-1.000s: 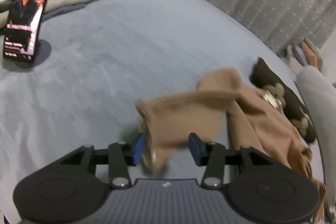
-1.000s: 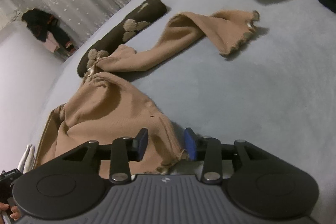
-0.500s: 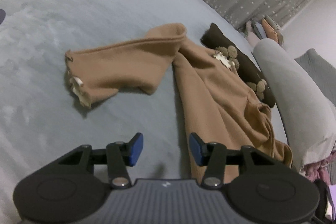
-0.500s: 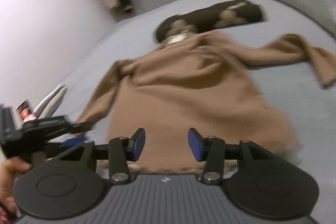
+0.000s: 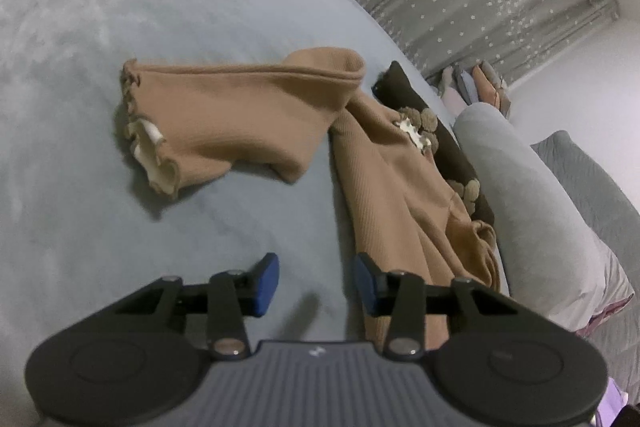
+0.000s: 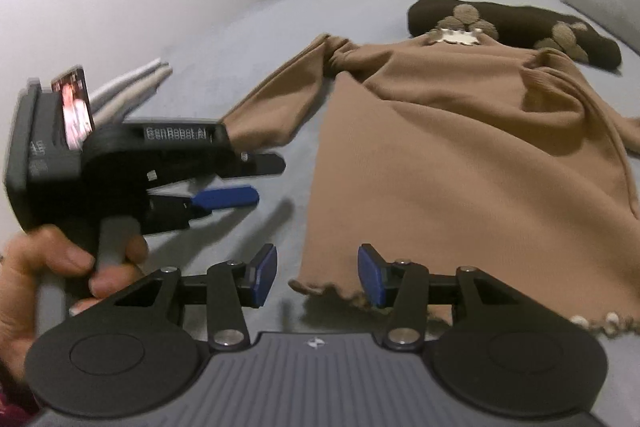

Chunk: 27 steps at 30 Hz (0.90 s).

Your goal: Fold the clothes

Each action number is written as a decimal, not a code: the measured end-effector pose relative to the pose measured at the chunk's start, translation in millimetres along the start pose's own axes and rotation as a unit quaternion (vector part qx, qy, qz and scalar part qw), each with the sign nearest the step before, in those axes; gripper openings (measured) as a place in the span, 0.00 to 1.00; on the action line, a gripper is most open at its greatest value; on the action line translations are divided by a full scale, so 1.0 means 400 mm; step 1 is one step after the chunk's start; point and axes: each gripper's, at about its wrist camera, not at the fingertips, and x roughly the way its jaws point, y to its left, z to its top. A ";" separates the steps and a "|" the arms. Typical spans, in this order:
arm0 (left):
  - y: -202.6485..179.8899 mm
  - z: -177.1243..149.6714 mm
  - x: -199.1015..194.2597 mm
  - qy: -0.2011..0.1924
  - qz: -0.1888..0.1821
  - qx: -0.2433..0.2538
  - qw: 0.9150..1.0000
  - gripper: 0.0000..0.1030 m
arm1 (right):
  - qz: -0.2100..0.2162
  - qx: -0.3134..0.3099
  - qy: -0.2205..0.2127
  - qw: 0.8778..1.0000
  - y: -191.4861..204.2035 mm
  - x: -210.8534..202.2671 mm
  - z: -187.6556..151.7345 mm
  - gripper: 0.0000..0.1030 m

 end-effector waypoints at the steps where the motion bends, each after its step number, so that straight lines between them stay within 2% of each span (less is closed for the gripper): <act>1: 0.000 0.002 0.002 0.001 -0.001 -0.002 1.000 0.41 | -0.009 -0.008 0.001 1.000 0.004 0.009 -0.001 0.41; 2: 0.000 0.002 0.004 0.002 -0.002 -0.004 1.000 0.41 | -0.012 -0.005 0.002 1.000 -0.004 0.012 0.001 0.29; 4: -0.003 0.003 0.008 0.003 -0.004 -0.006 1.000 0.41 | -0.017 0.002 0.006 1.000 -0.021 0.018 0.005 0.16; 6: -0.006 0.003 0.011 0.004 -0.007 -0.007 1.000 0.41 | -0.019 0.017 0.009 1.000 -0.044 0.021 0.009 0.11; 7: -0.006 0.003 0.012 0.005 -0.010 -0.008 1.000 0.41 | -0.004 0.053 0.006 0.999 -0.075 0.013 0.012 0.10; 10: -0.004 -0.003 0.020 0.015 -0.026 -0.016 0.999 0.41 | 0.031 0.160 -0.008 0.987 -0.175 -0.010 0.015 0.09; 14: -0.010 -0.019 0.046 0.038 -0.058 -0.029 0.997 0.41 | 0.050 0.280 -0.036 0.958 -0.313 -0.041 0.001 0.09; 18: -0.024 -0.045 0.085 0.061 -0.088 -0.041 0.993 0.41 | 0.057 0.342 -0.036 0.937 -0.390 -0.034 -0.019 0.09; 21: -0.038 -0.064 0.108 0.069 -0.100 -0.041 0.992 0.41 | 0.066 0.369 -0.030 0.927 -0.413 -0.020 -0.036 0.09; 27: -0.050 -0.083 0.123 0.072 -0.101 -0.042 0.991 0.43 | 0.077 0.410 -0.027 0.908 -0.459 -0.012 -0.051 0.09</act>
